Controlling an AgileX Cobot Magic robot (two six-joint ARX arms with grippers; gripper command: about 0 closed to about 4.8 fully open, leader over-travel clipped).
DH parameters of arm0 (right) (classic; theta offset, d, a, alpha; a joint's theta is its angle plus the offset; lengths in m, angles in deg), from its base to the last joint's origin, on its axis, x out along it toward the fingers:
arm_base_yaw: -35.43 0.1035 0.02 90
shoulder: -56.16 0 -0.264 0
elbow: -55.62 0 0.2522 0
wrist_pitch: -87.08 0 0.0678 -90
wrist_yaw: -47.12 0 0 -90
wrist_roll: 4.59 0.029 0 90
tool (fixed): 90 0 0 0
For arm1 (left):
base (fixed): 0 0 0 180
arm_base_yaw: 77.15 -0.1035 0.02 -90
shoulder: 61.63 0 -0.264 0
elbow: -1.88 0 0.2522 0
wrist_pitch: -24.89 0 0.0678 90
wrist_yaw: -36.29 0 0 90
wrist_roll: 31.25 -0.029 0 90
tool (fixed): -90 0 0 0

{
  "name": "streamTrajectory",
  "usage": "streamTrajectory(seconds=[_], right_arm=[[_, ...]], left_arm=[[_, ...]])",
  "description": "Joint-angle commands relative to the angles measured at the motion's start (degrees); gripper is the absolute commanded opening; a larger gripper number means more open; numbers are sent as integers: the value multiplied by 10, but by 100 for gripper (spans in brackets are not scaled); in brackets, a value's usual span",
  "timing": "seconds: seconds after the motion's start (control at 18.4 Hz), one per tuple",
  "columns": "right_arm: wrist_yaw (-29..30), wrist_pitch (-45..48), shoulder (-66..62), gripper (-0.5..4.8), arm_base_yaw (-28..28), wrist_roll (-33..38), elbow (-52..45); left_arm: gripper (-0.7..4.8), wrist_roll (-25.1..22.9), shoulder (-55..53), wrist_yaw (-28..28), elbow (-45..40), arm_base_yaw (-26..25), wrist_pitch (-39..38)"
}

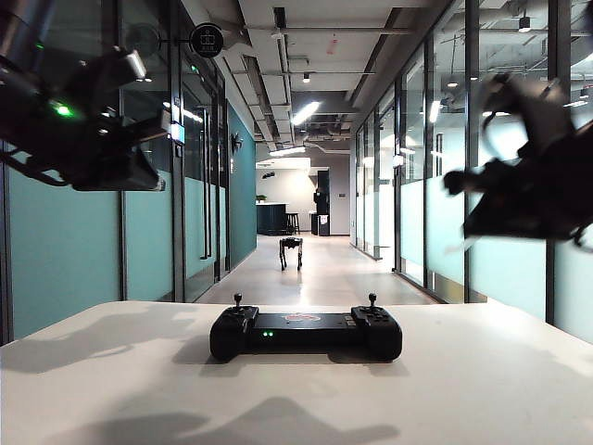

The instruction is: Push the left joystick on the remote control sitting on the white table backward to make the robot dog back up in a straight line until it returns close to you.

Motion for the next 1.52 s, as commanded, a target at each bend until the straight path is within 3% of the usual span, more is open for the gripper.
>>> streamTrajectory(seconds=[0.05,0.27,0.43,0.49,0.82,1.25,1.52], right_arm=[[5,13,-61,-4,4,10,33],[21,13,-144,101,5,19,85],[35,14,-196,340,6,20,122],[35,18,-209,391,6,20,130],[35,104,-294,400,6,23,153],[44,90,-358,400,6,38,221],[47,35,-393,400,6,42,273]], left_arm=[[-5,0,-23,9,24,0,10],[-6,-1,-68,44,48,0,14],[-6,-4,-83,54,49,0,23],[-5,-6,-85,54,49,0,25],[-5,-14,-85,63,49,0,36],[-5,-14,-85,67,49,0,36],[-5,-13,-85,67,49,0,36]])
